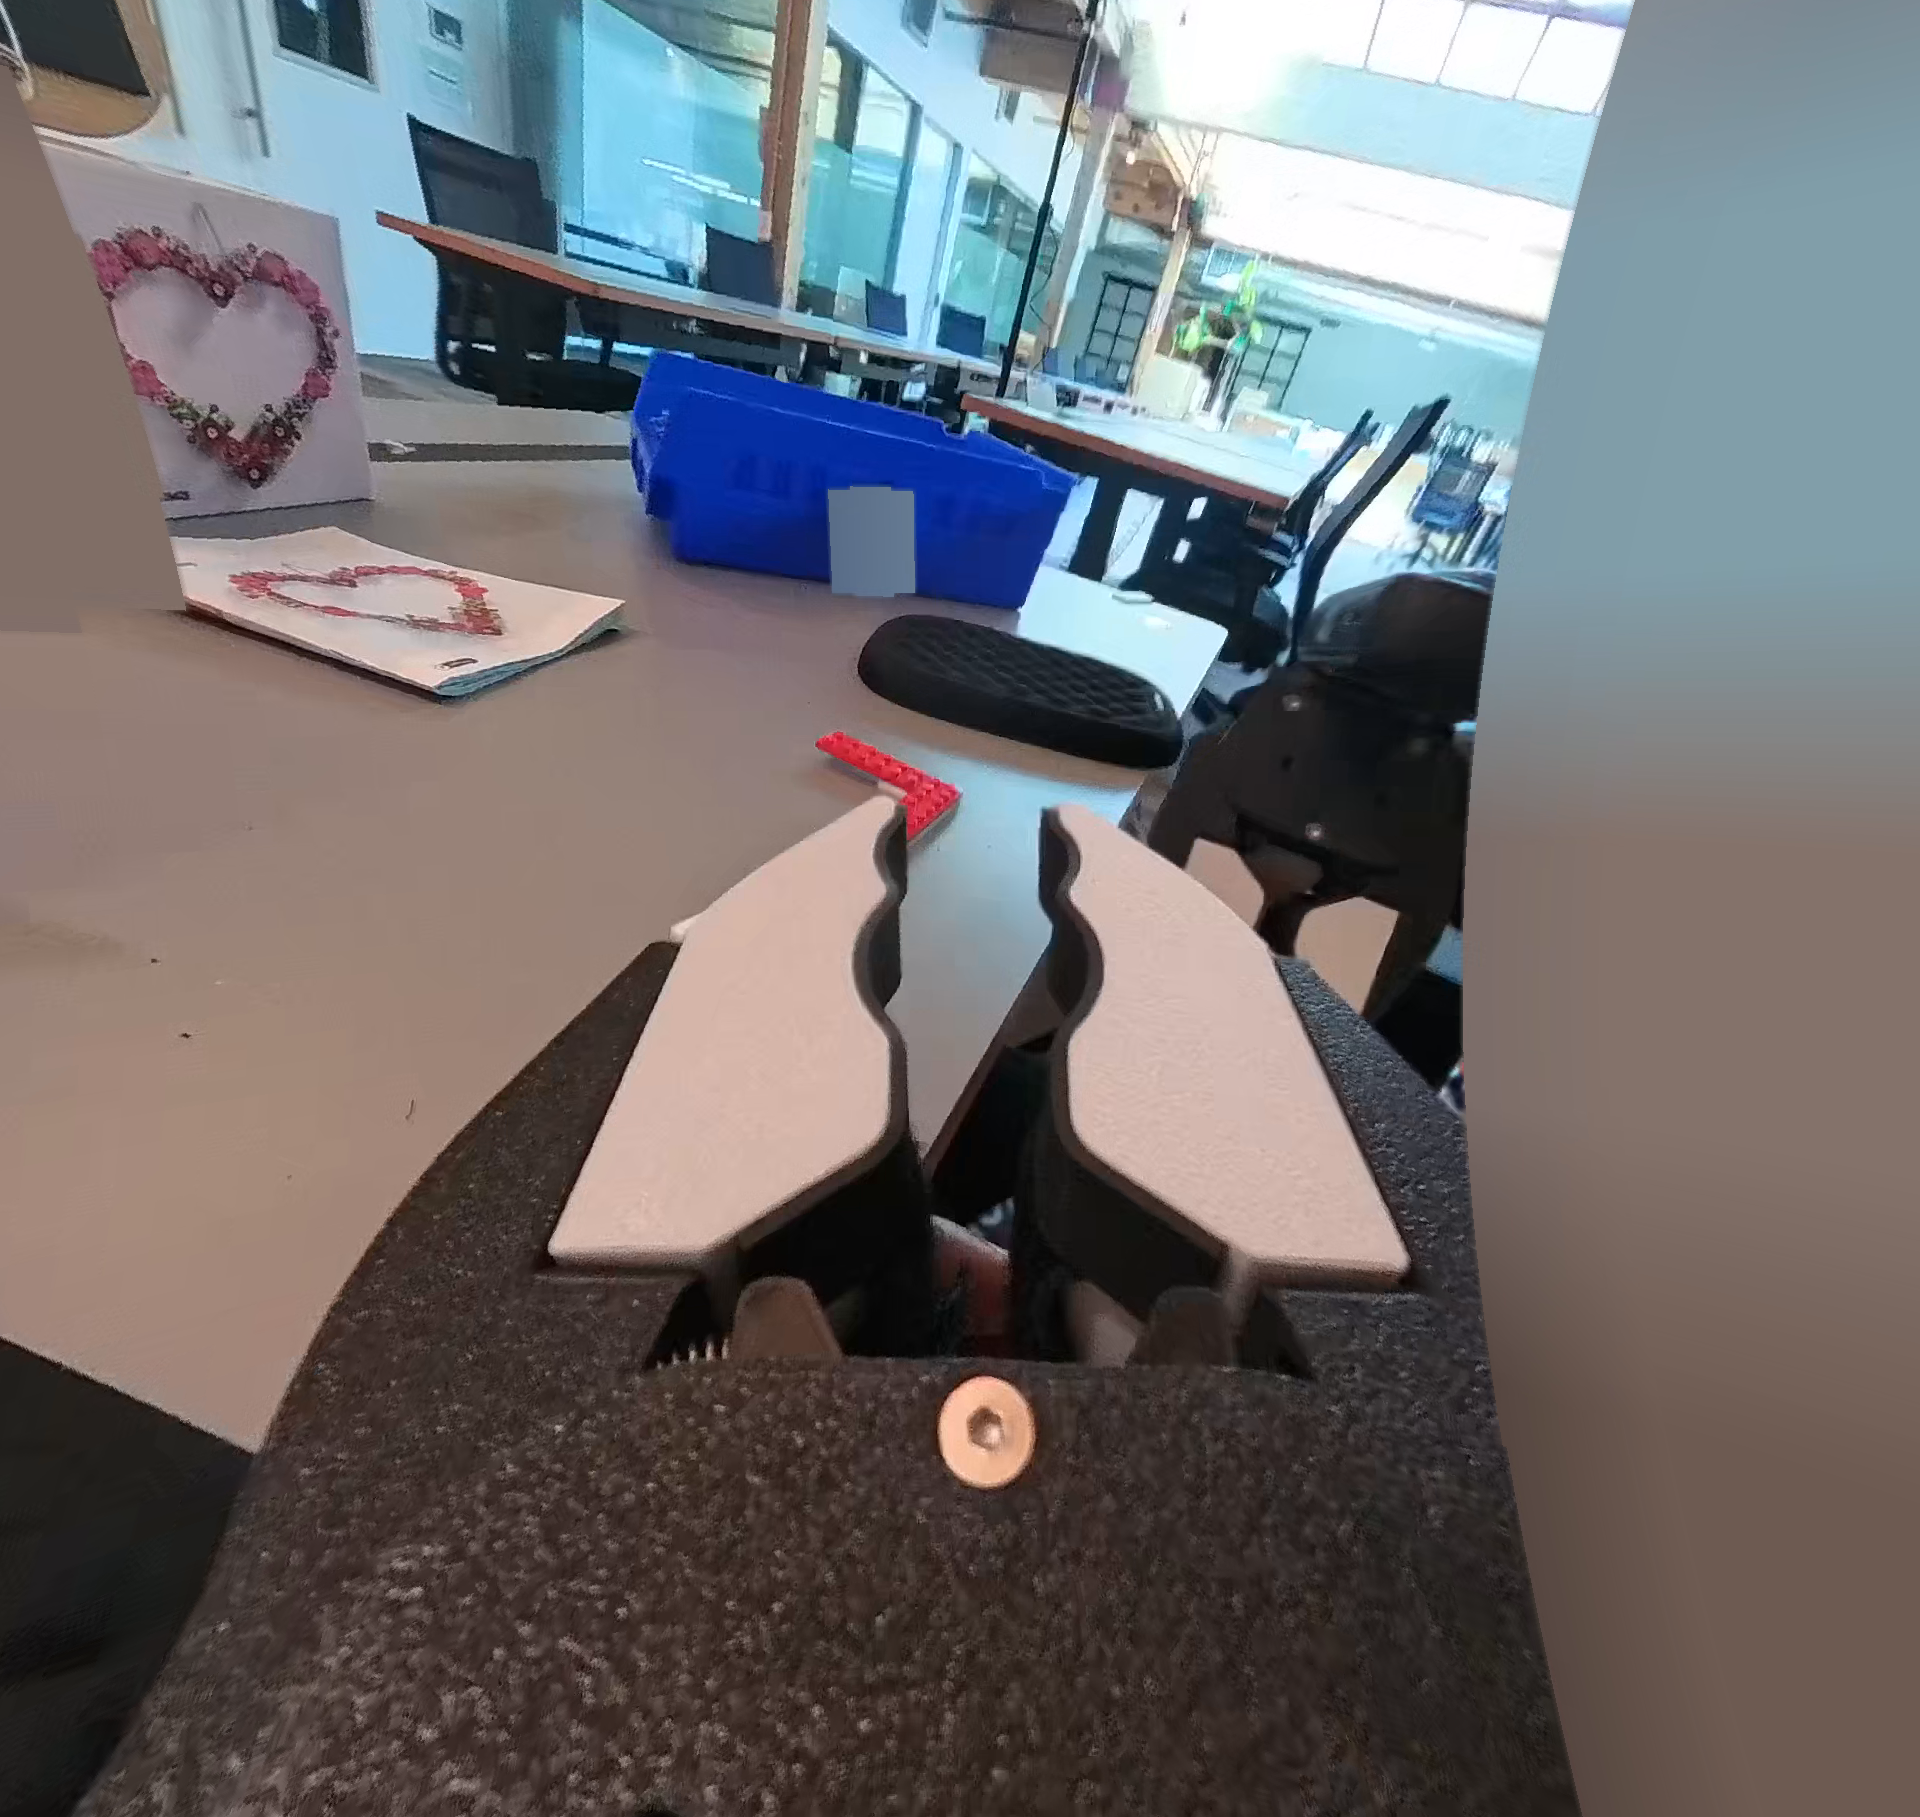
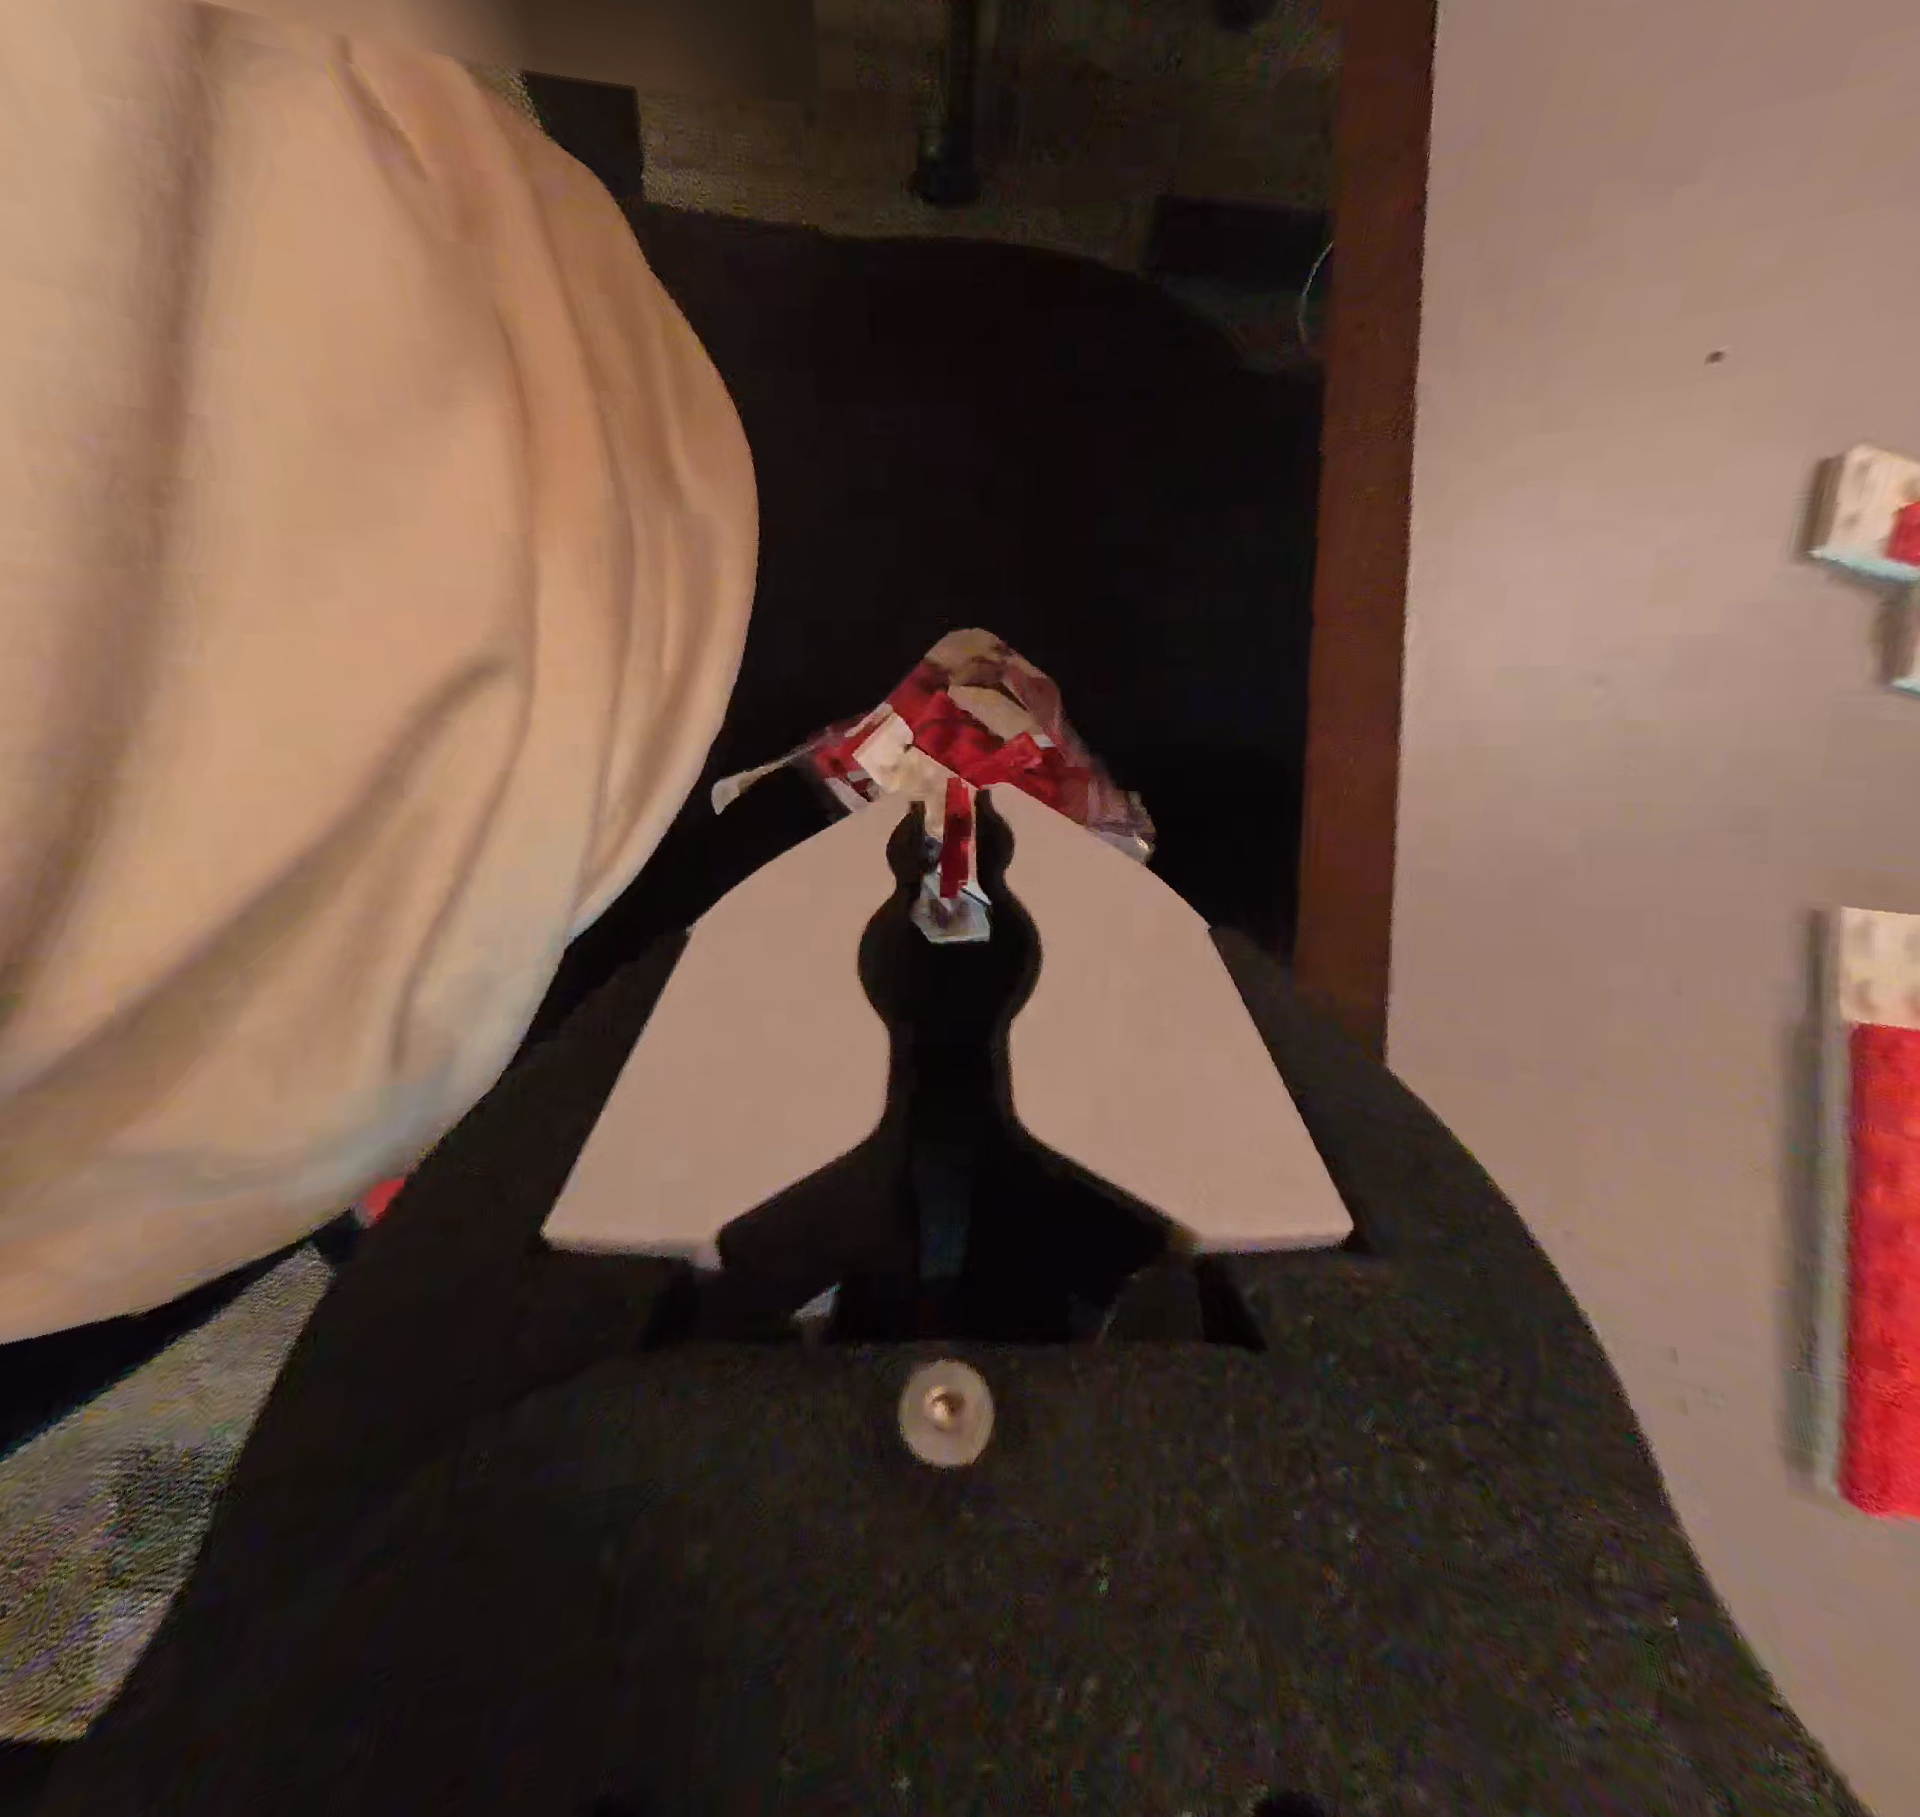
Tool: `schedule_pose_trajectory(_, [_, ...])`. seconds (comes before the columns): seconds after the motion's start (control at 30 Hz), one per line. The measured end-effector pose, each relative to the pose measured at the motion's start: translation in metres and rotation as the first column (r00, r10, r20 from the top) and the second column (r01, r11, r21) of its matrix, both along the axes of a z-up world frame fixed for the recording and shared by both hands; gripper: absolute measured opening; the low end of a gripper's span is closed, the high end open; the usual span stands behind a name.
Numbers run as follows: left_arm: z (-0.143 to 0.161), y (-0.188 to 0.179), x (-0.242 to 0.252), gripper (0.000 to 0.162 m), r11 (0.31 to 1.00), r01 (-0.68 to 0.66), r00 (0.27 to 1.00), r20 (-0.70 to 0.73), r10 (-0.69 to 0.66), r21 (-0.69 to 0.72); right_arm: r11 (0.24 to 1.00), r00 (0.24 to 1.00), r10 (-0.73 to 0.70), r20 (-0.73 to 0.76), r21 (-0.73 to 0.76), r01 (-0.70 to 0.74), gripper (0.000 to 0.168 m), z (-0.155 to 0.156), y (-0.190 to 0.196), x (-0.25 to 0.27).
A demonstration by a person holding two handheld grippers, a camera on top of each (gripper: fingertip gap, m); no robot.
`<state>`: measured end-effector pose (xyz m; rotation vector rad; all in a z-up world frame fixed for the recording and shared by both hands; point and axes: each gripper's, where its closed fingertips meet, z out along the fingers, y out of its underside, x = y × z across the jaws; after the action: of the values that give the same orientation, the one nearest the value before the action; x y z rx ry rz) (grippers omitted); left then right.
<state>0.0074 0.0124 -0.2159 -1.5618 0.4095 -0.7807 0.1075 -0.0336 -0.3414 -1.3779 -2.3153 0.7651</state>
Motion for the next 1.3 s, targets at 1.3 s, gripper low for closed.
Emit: schedule_pose_trajectory(1.3, [-0.089,0.012,0.069,0.033,0.856,0.267,0.329,-0.877,0.351,0.443,0.821,0.912,0.130,-0.390,0.558,0.121,0.020,0.049,0.069,0.000])
